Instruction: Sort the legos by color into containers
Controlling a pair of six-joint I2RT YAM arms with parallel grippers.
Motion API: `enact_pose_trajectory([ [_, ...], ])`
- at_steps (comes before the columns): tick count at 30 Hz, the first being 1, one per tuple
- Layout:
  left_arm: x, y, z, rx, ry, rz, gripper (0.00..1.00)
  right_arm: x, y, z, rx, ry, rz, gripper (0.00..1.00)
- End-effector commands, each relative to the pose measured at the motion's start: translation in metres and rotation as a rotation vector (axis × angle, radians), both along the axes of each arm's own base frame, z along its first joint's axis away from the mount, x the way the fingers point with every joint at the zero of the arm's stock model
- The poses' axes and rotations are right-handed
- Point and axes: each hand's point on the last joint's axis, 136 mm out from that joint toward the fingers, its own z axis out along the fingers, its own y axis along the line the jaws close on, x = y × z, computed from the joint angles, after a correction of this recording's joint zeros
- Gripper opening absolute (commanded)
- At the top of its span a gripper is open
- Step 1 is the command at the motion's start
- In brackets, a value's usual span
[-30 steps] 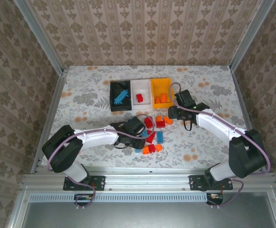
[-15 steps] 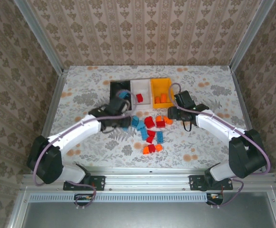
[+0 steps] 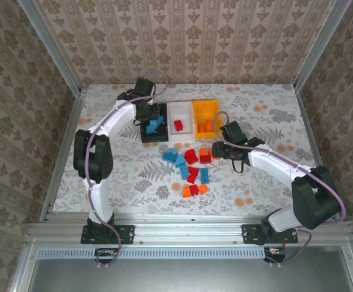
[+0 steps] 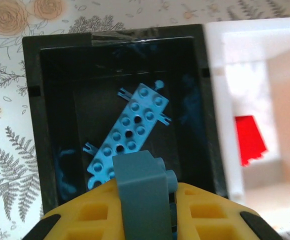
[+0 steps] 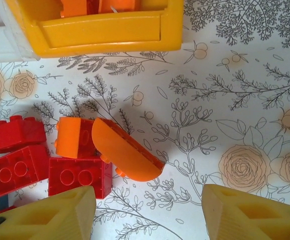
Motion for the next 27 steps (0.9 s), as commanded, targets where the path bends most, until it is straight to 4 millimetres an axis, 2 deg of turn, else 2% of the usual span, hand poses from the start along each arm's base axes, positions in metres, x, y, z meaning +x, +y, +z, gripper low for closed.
enact_pose_trajectory([
  [1,0.002,0.007,0.003,0.024,0.035,-0.017,0.16,-0.009,0.012,0.005,0.047,-0.001,0.022,0.6],
  [5,0.006,0.003,0.007,-0.007,0.024,-0.026,0.41,-0.012,0.019,0.005,0.029,0.001,0.045,0.6],
  [6,0.007,0.003,0.012,-0.013,0.015,-0.026,0.51,-0.013,0.02,0.004,0.026,0.004,0.049,0.6],
  [9,0.004,-0.003,0.033,-0.061,-0.029,-0.044,0.67,-0.014,0.025,0.005,0.028,0.001,0.057,0.6],
  [13,-0.01,0.001,0.06,-0.095,-0.077,-0.037,0.71,-0.015,0.031,0.005,0.023,-0.001,0.066,0.6],
  [17,-0.044,0.005,0.074,-0.183,-0.116,-0.016,0.77,-0.018,0.046,0.001,0.03,0.013,0.088,0.59],
  [20,-0.079,0.009,0.065,-0.268,-0.127,0.008,0.81,-0.021,0.066,-0.007,0.026,0.033,0.121,0.58],
  [23,-0.118,0.016,0.045,-0.328,-0.113,0.028,0.87,-0.026,0.086,-0.017,0.009,0.061,0.166,0.57],
  [27,-0.168,0.034,0.011,-0.349,-0.065,0.071,0.92,-0.035,0.109,-0.026,-0.009,0.088,0.226,0.59],
])
